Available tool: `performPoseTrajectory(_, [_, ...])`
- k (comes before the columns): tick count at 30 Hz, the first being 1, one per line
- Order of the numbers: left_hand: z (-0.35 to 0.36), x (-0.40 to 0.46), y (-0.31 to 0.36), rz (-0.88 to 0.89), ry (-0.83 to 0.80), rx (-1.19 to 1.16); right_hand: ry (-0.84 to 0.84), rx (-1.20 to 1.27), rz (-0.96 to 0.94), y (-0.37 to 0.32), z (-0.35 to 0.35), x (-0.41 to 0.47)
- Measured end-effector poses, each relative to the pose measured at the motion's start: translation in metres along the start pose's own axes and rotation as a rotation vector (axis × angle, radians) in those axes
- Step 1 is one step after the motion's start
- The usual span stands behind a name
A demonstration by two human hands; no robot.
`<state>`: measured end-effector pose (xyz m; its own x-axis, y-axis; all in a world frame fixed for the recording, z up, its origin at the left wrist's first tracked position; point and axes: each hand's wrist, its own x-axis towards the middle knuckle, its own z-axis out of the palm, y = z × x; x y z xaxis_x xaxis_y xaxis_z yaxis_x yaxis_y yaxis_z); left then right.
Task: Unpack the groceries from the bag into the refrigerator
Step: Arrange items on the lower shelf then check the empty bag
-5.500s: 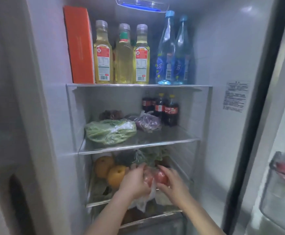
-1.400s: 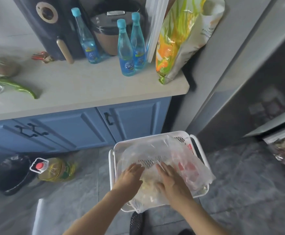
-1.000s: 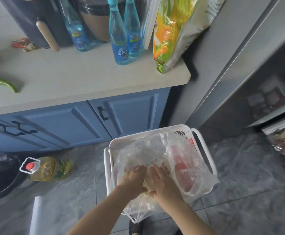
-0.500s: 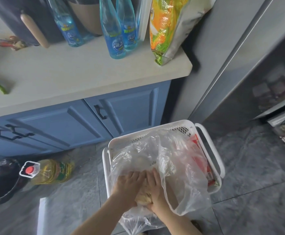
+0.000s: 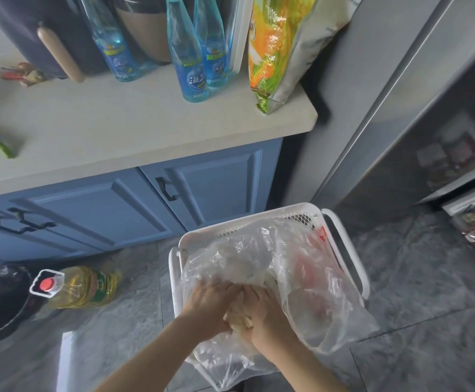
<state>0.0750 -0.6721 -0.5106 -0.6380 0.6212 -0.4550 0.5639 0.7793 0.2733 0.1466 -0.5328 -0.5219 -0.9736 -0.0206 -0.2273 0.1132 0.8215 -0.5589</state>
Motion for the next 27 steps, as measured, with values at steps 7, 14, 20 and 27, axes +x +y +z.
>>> performPoseTrajectory(7, [-0.044,0.005,0.01,0.021,0.131,0.025,0.029,0.0,-0.046,-0.004,-0.04,0.008])
performPoseTrajectory(14, [-0.076,0.01,0.033,-0.01,0.179,0.032,0.093,-0.054,-0.035,-0.007,-0.075,0.015])
performPoseTrajectory(20, [-0.129,0.008,0.041,0.005,0.225,0.05,0.206,-0.11,-0.118,-0.02,-0.126,0.022])
performPoseTrajectory(27, [-0.175,-0.004,0.06,-0.086,0.076,0.038,0.167,-0.192,-0.176,-0.053,-0.186,0.012])
